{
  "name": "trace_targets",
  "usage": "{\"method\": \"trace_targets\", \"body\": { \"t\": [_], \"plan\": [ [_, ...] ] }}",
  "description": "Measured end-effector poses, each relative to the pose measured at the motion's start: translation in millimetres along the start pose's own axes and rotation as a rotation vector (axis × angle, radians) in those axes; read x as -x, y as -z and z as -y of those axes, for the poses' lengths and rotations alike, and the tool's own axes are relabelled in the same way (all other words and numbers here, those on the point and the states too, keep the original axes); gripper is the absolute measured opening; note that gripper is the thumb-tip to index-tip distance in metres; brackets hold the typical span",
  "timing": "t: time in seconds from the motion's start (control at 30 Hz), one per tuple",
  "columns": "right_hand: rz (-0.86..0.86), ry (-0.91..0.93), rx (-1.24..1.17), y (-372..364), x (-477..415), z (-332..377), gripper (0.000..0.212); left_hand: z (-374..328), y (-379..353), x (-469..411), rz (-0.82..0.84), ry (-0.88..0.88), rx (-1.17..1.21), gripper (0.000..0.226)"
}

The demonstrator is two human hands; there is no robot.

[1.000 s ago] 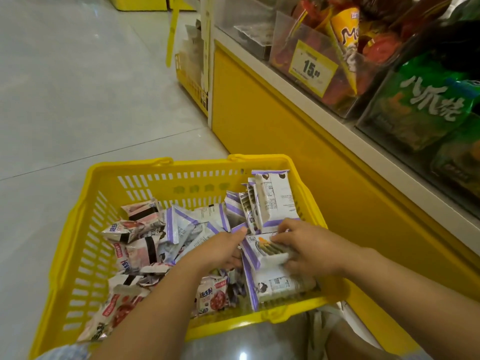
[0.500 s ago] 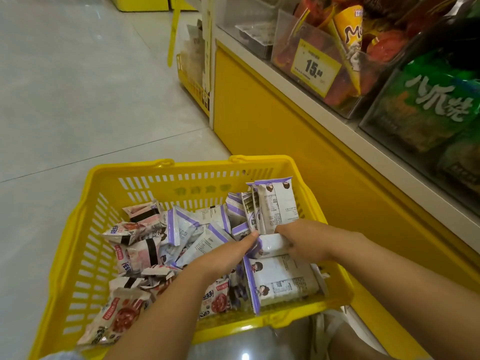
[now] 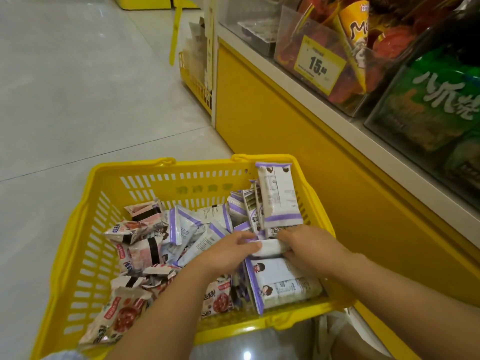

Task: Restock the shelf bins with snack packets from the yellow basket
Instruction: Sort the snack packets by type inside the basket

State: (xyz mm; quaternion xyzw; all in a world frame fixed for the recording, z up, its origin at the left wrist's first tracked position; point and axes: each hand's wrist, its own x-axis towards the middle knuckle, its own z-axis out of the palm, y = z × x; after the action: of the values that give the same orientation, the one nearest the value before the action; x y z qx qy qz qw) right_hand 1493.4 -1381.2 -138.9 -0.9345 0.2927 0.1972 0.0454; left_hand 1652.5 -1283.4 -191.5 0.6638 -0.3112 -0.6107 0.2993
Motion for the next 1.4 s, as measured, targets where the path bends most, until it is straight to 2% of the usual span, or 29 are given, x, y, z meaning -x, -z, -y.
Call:
{"method": "trace_targets", "body": {
  "t": [0.1, 0.13, 0.23, 0.33, 0.4, 0.47, 0.53, 0.57, 0.63, 0.7, 0.77, 0.93, 1.03, 1.2, 1.33, 1.4],
  "plan": [
    [0.235, -0.009, -0.195, 13, -4, -5, 0.027, 0, -9, -1, -0.102, -0.106, -0.118, 0.022],
    [0.230, -0.013, -0.162, 16, -4, -6, 0.027, 0, -13, -2, -0.136, -0.130, -0.111, 0.018],
    [0.032, -0.029, 0.152, 14, -4, -5, 0.025, -1, -25, -2, -0.174, -0.163, -0.203, 0.021],
    [-0.011, -0.057, 0.181, 8, -2, 0, 0.026, -6, -29, 0, 0.037, -0.083, -0.376, 0.045],
    [-0.021, -0.056, 0.140, 9, -2, 0, 0.027, -13, -20, 3, 0.164, 0.016, -0.348, 0.058],
    [-0.131, -0.059, 0.045, 10, -2, 3, 0.027, -16, -3, 4, 0.218, 0.047, -0.277, 0.060],
    [-0.267, -0.052, -0.053, 8, -3, 8, 0.041, -13, 16, 3, 0.140, 0.029, -0.181, 0.056],
    [-0.280, -0.029, -0.070, 5, -4, 9, 0.054, -8, 25, 1, 0.043, 0.008, -0.164, 0.053],
    [-0.190, 0.064, -0.040, -3, -6, 13, 0.076, 7, 41, -4, -0.208, -0.035, -0.258, 0.046],
    [-0.095, 0.141, 0.029, -11, -9, 15, 0.082, 27, 54, -10, -0.370, -0.055, -0.457, 0.044],
    [-0.048, 0.159, 0.071, -15, -12, 12, 0.081, 44, 62, -16, -0.378, -0.079, -0.587, 0.049],
    [-0.007, 0.130, 0.146, -4, -16, 9, 0.074, 63, 59, -32, -0.342, -0.073, -0.606, 0.070],
    [0.017, 0.125, 0.111, 6, -20, 13, 0.065, 66, 57, -40, -0.370, -0.031, -0.686, 0.073],
    [-0.096, 0.149, -0.066, 18, -38, 28, 0.053, 62, 59, -43, -0.350, -0.042, -0.745, 0.053],
    [-0.148, 0.160, -0.254, 24, -56, 39, 0.053, 54, 80, -22, -0.370, -0.077, -0.567, 0.058],
    [-0.201, 0.143, -0.320, 25, -68, 45, 0.047, 51, 98, -7, -0.415, -0.114, -0.459, 0.039]
  ]
}}
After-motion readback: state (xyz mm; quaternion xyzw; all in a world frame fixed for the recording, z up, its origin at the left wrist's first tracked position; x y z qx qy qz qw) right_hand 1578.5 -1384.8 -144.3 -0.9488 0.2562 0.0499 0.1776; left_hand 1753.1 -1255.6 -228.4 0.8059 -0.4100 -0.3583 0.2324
